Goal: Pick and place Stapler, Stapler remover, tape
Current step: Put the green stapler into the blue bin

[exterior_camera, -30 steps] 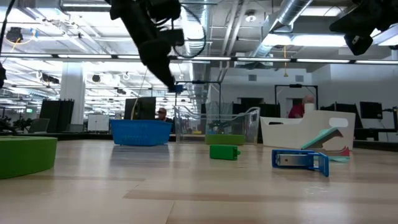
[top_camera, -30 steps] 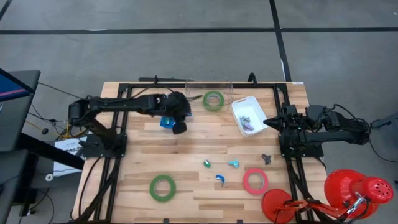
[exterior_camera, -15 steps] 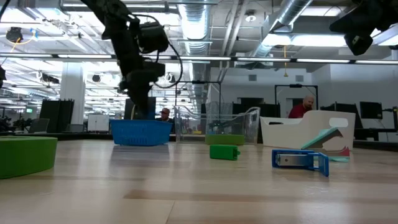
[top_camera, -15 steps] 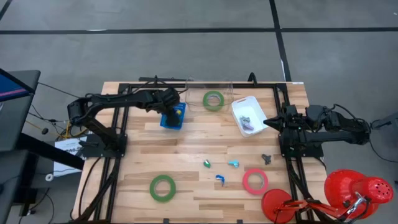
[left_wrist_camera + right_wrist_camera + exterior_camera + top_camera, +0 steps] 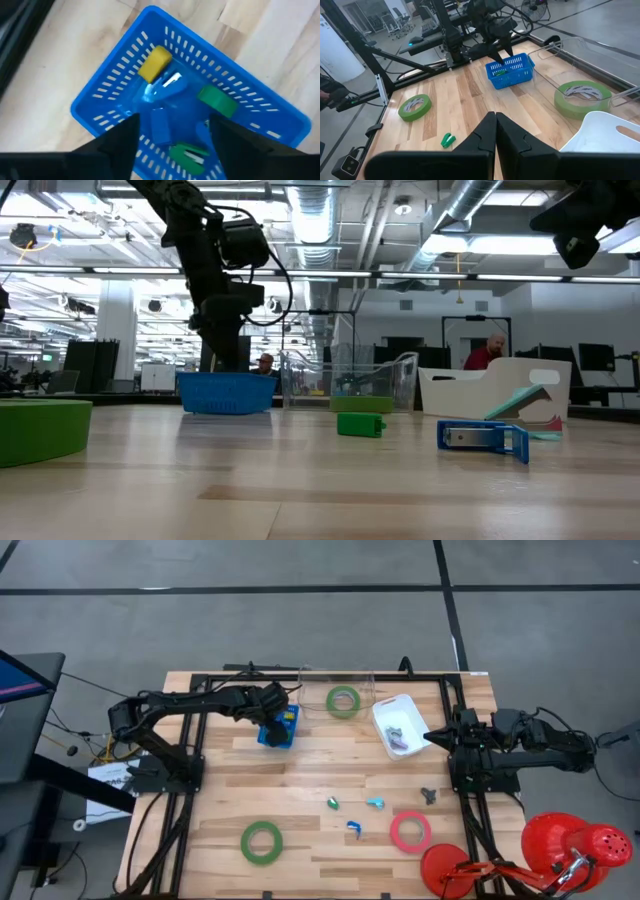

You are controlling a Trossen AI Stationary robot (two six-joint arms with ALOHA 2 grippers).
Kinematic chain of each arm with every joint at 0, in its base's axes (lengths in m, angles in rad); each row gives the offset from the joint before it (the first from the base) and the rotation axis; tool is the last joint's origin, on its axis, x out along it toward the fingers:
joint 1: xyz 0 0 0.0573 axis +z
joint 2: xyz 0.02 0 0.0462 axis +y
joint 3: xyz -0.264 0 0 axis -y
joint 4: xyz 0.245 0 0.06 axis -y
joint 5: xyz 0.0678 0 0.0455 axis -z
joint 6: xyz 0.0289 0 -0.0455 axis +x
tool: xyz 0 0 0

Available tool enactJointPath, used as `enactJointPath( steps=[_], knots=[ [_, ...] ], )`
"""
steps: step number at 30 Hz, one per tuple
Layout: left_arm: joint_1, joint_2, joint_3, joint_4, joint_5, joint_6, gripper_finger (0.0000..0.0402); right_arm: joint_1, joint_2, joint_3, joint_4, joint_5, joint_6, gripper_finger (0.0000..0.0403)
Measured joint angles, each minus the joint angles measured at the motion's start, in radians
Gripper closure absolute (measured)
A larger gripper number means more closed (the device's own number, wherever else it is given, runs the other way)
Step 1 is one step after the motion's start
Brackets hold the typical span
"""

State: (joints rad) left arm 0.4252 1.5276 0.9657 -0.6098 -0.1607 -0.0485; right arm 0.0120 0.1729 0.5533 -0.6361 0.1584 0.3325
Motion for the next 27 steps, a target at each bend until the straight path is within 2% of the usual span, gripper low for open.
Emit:
enactJointPath(
  steps=[4, 10, 18, 27],
  knots=[
    [-0.008, -0.003, 0.000, 0.003, 0.095, -0.020, 0.0145, 0.000, 0.000, 0.000, 0.000, 0.000, 0.000, 0.0403],
    [-0.079, -0.003, 0.000, 0.026, 0.201, -0.015, 0.0139, 0.000, 0.000, 0.000, 0.000, 0.000, 0.000, 0.0403],
    [-0.237, -0.003, 0.000, 0.171, 0.215, 0.058, 0.0158, 0.000, 0.000, 0.000, 0.000, 0.000, 0.000, 0.0403],
    [-0.407, -0.003, 0.000, 0.483, 0.215, 0.251, 0.0166, 0.000, 0.000, 0.000, 0.000, 0.000, 0.001, 0.0403]
  ],
)
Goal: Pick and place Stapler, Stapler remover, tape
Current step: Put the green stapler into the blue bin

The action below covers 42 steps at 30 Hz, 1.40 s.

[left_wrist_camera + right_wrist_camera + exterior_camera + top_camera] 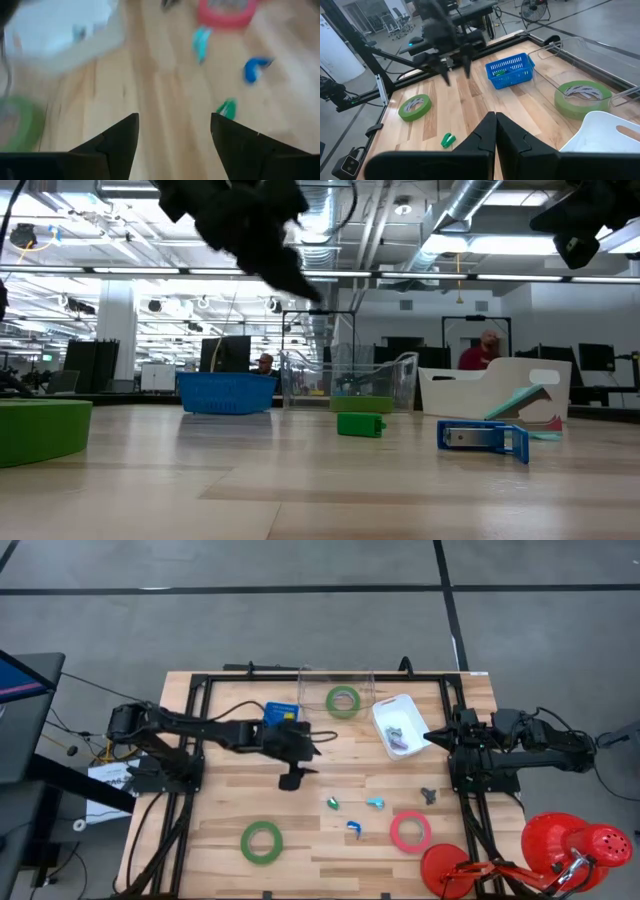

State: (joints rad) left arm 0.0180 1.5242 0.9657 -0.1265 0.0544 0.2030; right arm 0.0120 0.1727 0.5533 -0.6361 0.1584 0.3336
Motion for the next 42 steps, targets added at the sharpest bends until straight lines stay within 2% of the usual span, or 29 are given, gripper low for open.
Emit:
enactJointPath(
  steps=[4, 9, 14, 19, 28, 30, 42],
  knots=[
    [-0.046, 0.000, 0.005, 0.110, -0.021, -0.063, 0.0161, 0.000, 0.000, 0.000, 0.000, 0.000, 0.007, 0.0403],
    [-0.053, 0.000, 0.055, 0.104, -0.003, -0.124, 0.0152, 0.000, 0.000, 0.000, 0.000, 0.000, 0.015, 0.0403],
    [-0.059, 0.000, 0.130, 0.097, 0.002, -0.126, 0.0133, 0.000, 0.000, 0.000, 0.000, 0.000, 0.016, 0.0403],
    [-0.079, 0.019, 0.215, 0.021, 0.003, -0.087, 0.0109, 0.000, 0.000, 0.000, 0.000, 0.000, 0.016, 0.0403],
    [-0.121, 0.121, 0.336, -0.099, 0.005, -0.049, 0.0097, 0.000, 0.000, 0.000, 0.000, 0.000, 0.015, 0.0403],
    [-0.131, 0.148, 0.351, -0.129, 0.035, -0.023, 0.0098, 0.000, 0.000, 0.000, 0.000, 0.000, 0.015, 0.0403],
    [-0.156, 0.328, 0.362, -0.135, 0.115, 0.036, 0.0100, 0.000, 0.000, 0.000, 0.000, 0.000, 0.016, 0.0403]
  ],
)
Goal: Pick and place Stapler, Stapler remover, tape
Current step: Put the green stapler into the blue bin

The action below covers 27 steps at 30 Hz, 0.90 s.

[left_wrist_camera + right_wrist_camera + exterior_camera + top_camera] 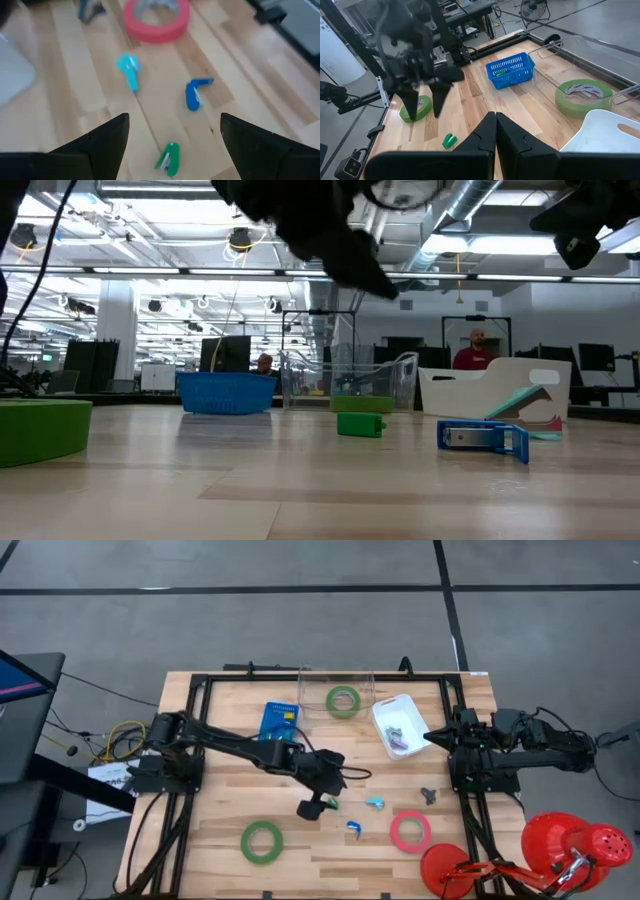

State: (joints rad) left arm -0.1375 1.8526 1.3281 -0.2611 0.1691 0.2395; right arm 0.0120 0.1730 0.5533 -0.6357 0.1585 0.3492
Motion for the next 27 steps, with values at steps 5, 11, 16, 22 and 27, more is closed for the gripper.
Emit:
enactJointPath(
  steps=[5, 11, 16, 22, 27],
  knots=[
    [-0.001, 0.062, 0.000, 0.000, 0.012, 0.017, 0.0100, 0.000, 0.000, 0.000, 0.000, 0.000, 0.000, 0.0403],
    [0.005, 0.125, 0.000, -0.004, 0.023, 0.017, 0.0105, 0.000, 0.000, 0.000, 0.000, 0.000, 0.000, 0.0403],
    [0.004, 0.165, -0.002, -0.006, 0.023, 0.016, 0.0116, 0.000, 0.000, 0.000, 0.000, 0.000, 0.000, 0.0403],
    [0.004, 0.185, -0.002, -0.007, -0.001, 0.016, 0.0129, 0.000, 0.000, 0.000, 0.000, 0.000, 0.000, 0.0403],
    [0.014, 0.185, -0.033, -0.013, -0.005, 0.016, 0.0139, 0.000, 0.000, 0.000, -0.001, 0.000, 0.000, 0.0403]
  ],
)
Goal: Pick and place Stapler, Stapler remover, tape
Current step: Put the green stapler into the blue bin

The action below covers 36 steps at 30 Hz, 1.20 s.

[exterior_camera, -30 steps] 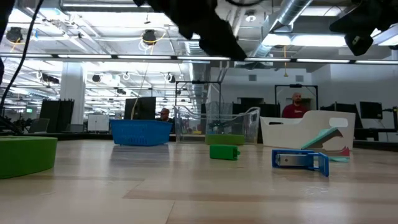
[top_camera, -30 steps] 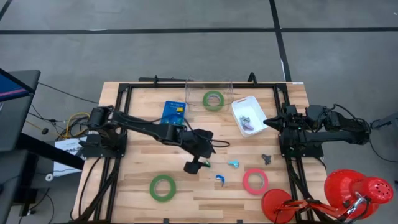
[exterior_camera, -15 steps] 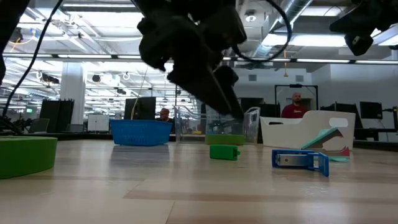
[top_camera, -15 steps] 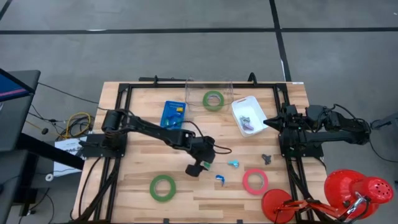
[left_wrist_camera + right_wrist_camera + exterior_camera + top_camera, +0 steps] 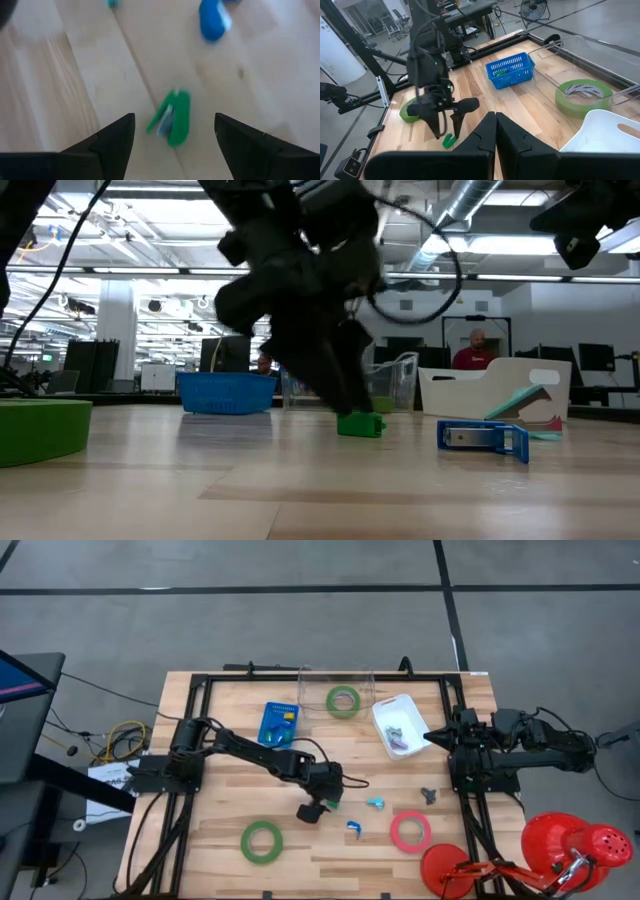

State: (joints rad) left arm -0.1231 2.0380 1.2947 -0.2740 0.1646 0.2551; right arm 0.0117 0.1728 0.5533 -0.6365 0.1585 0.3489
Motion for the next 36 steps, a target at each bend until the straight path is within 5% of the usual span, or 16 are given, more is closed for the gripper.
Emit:
enactJointPath(
  steps=[19, 36],
  knots=[
    [-0.008, 0.000, -0.023, 0.008, -0.003, 0.000, 0.0176, 0.000, 0.000, 0.000, -0.001, 0.000, 0.000, 0.0403],
    [-0.014, 0.000, -0.023, 0.018, -0.003, 0.002, 0.0285, 0.000, 0.000, 0.000, -0.001, 0.000, 0.000, 0.0403]
  ],
)
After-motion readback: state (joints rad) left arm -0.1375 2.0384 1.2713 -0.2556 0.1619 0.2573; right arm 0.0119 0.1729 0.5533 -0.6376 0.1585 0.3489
